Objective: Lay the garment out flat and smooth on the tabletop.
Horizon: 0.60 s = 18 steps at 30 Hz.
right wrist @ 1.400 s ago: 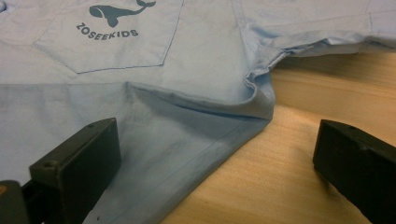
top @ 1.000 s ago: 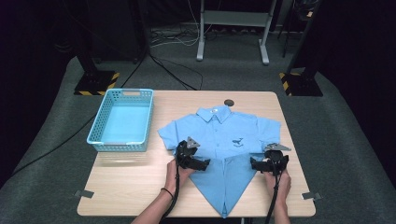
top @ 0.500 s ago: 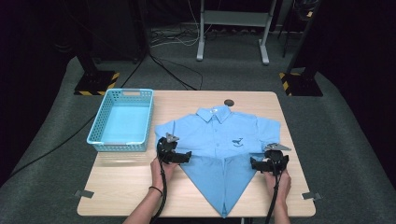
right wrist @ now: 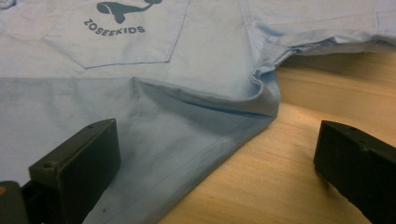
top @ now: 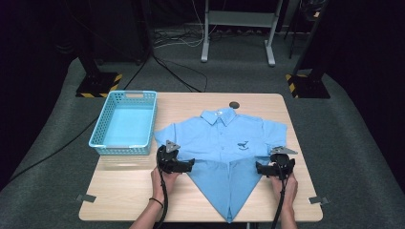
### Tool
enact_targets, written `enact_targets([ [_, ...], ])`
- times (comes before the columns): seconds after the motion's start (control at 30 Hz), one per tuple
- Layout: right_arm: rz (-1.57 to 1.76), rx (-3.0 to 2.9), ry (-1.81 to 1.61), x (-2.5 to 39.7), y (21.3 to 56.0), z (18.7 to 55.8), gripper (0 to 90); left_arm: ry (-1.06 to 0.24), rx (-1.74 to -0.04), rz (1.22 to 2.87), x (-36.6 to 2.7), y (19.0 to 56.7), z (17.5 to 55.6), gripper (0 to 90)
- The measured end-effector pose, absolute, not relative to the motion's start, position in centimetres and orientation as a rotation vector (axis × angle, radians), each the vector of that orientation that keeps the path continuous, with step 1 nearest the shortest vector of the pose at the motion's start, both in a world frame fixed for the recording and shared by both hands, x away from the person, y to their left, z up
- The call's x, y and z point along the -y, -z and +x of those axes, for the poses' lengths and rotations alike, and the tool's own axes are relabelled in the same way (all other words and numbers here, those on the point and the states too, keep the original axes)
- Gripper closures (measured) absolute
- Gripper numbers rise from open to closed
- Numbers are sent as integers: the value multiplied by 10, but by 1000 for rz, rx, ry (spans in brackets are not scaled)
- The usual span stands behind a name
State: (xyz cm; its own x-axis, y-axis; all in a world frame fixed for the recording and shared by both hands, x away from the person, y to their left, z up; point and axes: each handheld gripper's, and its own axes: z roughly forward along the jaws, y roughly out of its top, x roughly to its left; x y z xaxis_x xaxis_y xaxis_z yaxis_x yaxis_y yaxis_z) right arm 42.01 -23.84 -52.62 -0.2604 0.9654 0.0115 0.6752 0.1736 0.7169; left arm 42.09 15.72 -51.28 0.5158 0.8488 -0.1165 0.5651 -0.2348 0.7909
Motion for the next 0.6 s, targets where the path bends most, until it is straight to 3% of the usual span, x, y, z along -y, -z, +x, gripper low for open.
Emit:
enact_targets([
  [0.3, 1528, -1950, -969, 242, 522, 406, 0, -455, -1077, 1994, -136, 513, 406, 0],
  [0.6, 1491, -1998, -952, 234, 523, 398, 0, -439, -1113, 1921, -159, 504, 390, 1],
])
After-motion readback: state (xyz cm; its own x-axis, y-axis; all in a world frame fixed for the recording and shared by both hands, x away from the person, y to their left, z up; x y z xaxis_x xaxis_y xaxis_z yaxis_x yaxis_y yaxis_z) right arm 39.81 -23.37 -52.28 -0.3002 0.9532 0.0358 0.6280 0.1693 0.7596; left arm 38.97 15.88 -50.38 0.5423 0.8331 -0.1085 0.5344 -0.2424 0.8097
